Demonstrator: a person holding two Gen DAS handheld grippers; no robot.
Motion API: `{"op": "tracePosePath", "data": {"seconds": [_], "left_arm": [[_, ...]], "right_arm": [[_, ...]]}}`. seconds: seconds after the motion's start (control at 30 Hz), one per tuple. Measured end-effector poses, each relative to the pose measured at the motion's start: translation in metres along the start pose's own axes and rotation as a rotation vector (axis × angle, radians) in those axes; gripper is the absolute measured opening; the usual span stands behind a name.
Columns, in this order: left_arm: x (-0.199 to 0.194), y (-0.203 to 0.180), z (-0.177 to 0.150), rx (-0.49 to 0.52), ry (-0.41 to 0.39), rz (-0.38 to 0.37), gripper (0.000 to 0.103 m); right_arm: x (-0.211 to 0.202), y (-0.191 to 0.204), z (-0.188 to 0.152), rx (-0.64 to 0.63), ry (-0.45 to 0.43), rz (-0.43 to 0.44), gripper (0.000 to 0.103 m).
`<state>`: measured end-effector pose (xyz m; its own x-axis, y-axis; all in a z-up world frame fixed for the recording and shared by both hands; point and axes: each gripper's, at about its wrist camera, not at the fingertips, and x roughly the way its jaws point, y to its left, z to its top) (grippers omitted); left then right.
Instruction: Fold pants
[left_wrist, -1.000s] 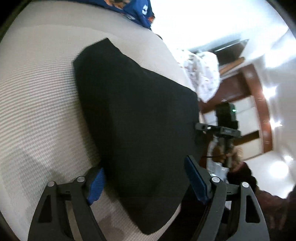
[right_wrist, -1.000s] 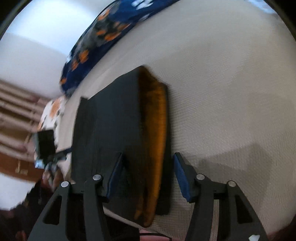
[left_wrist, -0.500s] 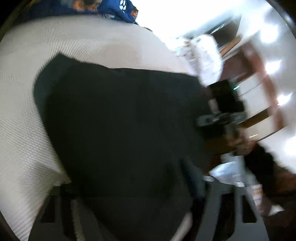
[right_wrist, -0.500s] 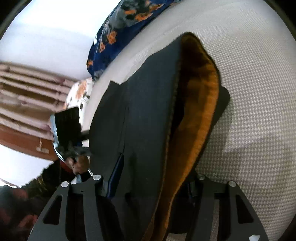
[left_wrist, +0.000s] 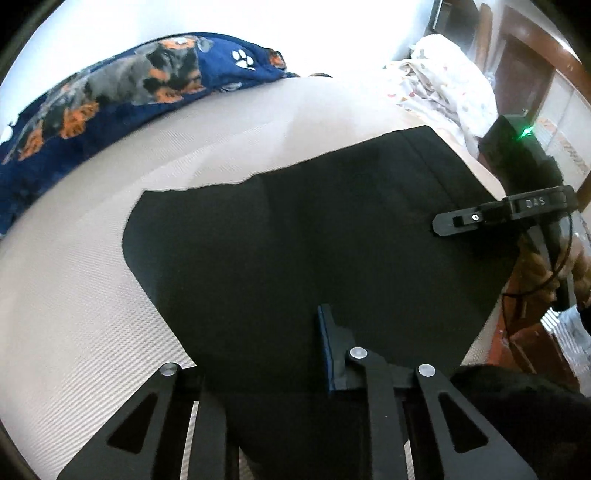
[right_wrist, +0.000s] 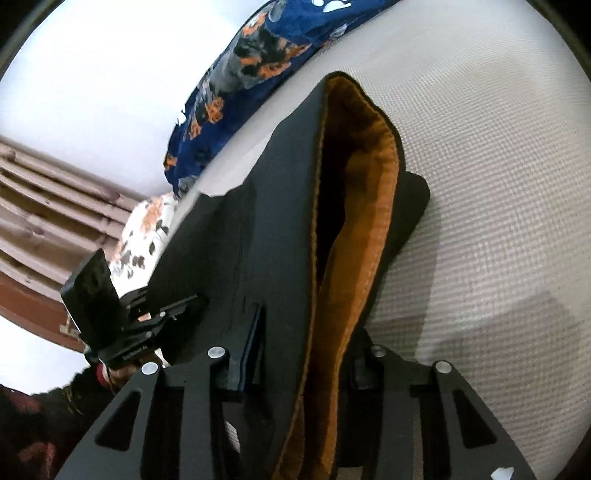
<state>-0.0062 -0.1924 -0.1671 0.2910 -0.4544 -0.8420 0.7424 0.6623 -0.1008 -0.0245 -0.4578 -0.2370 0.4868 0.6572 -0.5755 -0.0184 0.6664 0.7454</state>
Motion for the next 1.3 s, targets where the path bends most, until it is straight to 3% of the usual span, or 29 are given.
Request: {"op": "tracePosePath", "data": {"seconds": [0.57,1.3], "left_arm": [[-0.049,0.044,-0.025,-0.079,-0.051,0.143,0.02],[-0.096,0.098,-0.065,-0.194,-0.084,0.234,0.02]], "right_arm": [[0.054,0.083,0.015,-0.079,0.034,0.046,0.029],[0.114,0.137,0.01,-0.078,0.072,0.122,0.029]]}}
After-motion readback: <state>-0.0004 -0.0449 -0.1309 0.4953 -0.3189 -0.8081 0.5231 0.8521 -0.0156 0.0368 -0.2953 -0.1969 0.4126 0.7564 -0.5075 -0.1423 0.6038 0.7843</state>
